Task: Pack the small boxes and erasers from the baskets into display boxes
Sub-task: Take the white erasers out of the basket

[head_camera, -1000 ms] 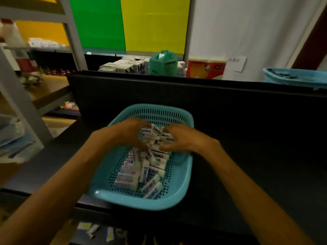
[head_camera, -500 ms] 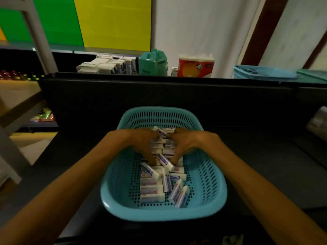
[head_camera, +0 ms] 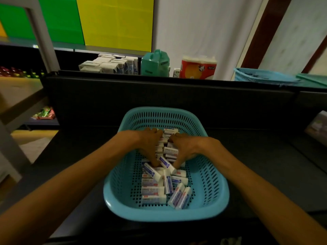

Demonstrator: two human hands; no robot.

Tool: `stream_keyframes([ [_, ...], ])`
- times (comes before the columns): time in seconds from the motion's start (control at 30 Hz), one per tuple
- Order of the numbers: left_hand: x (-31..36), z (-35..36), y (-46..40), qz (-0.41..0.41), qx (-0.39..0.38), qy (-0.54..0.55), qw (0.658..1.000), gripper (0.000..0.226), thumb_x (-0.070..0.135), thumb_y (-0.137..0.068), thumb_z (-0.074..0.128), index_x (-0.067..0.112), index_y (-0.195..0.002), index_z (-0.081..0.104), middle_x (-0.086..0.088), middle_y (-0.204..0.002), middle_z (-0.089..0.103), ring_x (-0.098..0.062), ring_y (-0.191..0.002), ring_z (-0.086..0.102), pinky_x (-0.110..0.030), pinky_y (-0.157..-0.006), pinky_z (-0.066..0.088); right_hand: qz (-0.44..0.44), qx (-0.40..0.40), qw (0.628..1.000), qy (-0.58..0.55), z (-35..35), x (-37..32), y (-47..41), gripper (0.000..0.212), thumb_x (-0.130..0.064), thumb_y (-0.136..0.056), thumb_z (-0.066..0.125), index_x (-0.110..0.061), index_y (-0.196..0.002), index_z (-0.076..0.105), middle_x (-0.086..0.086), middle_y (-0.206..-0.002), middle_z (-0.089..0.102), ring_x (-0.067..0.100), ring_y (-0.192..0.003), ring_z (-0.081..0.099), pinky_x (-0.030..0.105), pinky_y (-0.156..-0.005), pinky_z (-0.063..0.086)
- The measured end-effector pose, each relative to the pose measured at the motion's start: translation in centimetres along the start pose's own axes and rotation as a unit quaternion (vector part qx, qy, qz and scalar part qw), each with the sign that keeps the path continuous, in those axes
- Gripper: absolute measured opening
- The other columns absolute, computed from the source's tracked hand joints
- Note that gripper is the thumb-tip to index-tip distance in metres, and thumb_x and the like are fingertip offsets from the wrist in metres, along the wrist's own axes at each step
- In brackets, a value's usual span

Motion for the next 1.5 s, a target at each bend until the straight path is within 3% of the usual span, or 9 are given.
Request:
stream_keyframes([
  [0.07, 0.0, -0.1, 0.1, -0.001, 0.007, 0.002, 1.000, 0.118, 0.059, -0.059, 0.078, 0.022, -0.147, 0.009, -0.002, -0.148, 0.025, -0.024, -0.133, 0.028, -0.039, -0.110, 0.030, -0.013, 0.014, 1.000, -0.022, 0.0, -0.2, 0.0, 0.108, -0.052, -0.069, 0.078, -0.016, -0.149, 0.015, 0.006, -0.151, 0.031, 0.024, -0.133, 0.036, 0.037, -0.109, 0.035],
  [0.17, 0.1, 0.0, 0.3, 0.002, 0.009, 0.023, 1.000, 0.107, 0.054, -0.060, 0.080, 0.022, -0.143, 0.020, -0.002, -0.142, 0.034, -0.022, -0.126, 0.038, -0.036, -0.105, 0.037, -0.021, 0.020, 0.999, -0.039, 0.1, -0.4, 0.3, 0.101, -0.050, -0.070, 0.079, -0.015, -0.146, 0.022, 0.005, -0.145, 0.039, 0.023, -0.127, 0.043, 0.037, -0.107, 0.039],
  [0.27, 0.5, 0.4, 0.1, 0.009, -0.002, 0.050, 0.999, 0.098, 0.047, -0.065, 0.080, 0.018, -0.140, 0.025, -0.004, -0.136, 0.046, -0.022, -0.116, 0.049, -0.034, -0.099, 0.044, -0.026, 0.016, 0.999, -0.039, 0.1, -0.6, 0.5, 0.105, -0.051, -0.069, 0.079, -0.013, -0.147, 0.021, 0.005, -0.146, 0.038, 0.023, -0.129, 0.042, 0.035, -0.107, 0.038],
  [0.47, 0.8, 0.2, 0.4, 0.003, -0.002, 0.031, 1.000, 0.093, 0.045, -0.067, 0.079, 0.018, -0.140, 0.027, -0.005, -0.134, 0.046, -0.023, -0.116, 0.049, -0.032, -0.097, 0.044, -0.037, 0.014, 0.998, -0.043, -0.2, -0.9, 0.5, 0.102, -0.048, -0.070, 0.079, -0.012, -0.146, 0.021, 0.006, -0.146, 0.039, 0.023, -0.128, 0.042, 0.030, -0.103, 0.037],
  [0.6, 1.0, 0.2, 0.2, 0.013, 0.001, 0.032, 0.999, 0.080, 0.043, -0.065, 0.081, 0.019, -0.130, 0.040, -0.005, -0.124, 0.054, -0.021, -0.106, 0.054, -0.032, -0.091, 0.048, -0.030, 0.007, 0.999, -0.025, -0.2, -1.0, 0.6, 0.106, -0.052, -0.072, 0.076, -0.011, -0.149, 0.016, 0.007, -0.150, 0.033, 0.024, -0.132, 0.038, 0.029, -0.104, 0.035],
  [0.9, 0.4, 0.0, 0.2, 0.033, 0.010, 0.050, 0.998, 0.078, 0.041, -0.064, 0.082, 0.021, -0.128, 0.042, 0.001, -0.118, 0.054, -0.012, -0.091, 0.046, -0.024, -0.080, 0.042, -0.038, 0.042, 0.998, 0.001, -0.8, -1.2, 1.1, 0.085, -0.041, -0.073, 0.079, -0.014, -0.140, 0.034, 0.008, -0.134, 0.049, 0.024, -0.118, 0.050, 0.029, -0.093, 0.041],
  [1.17, -0.1, -0.1, 0.4, 0.030, 0.031, 0.048, 0.998, 0.087, 0.040, -0.063, 0.083, 0.020, -0.133, 0.034, -0.002, -0.123, 0.052, -0.012, -0.092, 0.043, -0.025, -0.083, 0.041, -0.033, 0.055, 0.998, 0.010, -0.9, -0.8, 0.7, 0.064, -0.037, -0.072, 0.080, -0.015, -0.123, 0.049, 0.006, -0.118, 0.058, 0.016, -0.094, 0.052, 0.026, -0.076, 0.042],
  [1.3, 0.1, 0.0, 0.5, 0.035, 0.027, 0.039, 0.998, 0.090, 0.037, -0.067, 0.081, 0.019, -0.137, 0.029, -0.004, -0.125, 0.050, -0.013, -0.093, 0.040, -0.026, -0.082, 0.040, -0.032, 0.056, 0.998, 0.009, -1.0, -0.8, 0.6, 0.074, -0.036, -0.072, 0.080, -0.015, -0.132, 0.043, 0.006, -0.123, 0.054, 0.022, -0.106, 0.053, 0.029, -0.080, 0.045],
  [1.5, -0.1, 0.2, 0.2, 0.050, 0.016, 0.066, 0.996, 0.084, 0.035, -0.062, 0.084, 0.025, -0.130, 0.037, 0.001, -0.123, 0.053, -0.010, -0.092, 0.044, -0.025, -0.084, 0.041, -0.037, 0.037, 0.998, -0.021, -1.1, -0.7, 0.6, 0.063, -0.032, -0.071, 0.082, -0.015, -0.123, 0.051, 0.005, -0.119, 0.058, 0.018, -0.100, 0.053, 0.028, -0.083, 0.047],
])
Point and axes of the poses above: each hand's wrist, its own y-axis away from the middle knuckle, its own z-axis out of the palm, x = y × z, the point moved 5 cm from there along -y, towards the middle knuckle
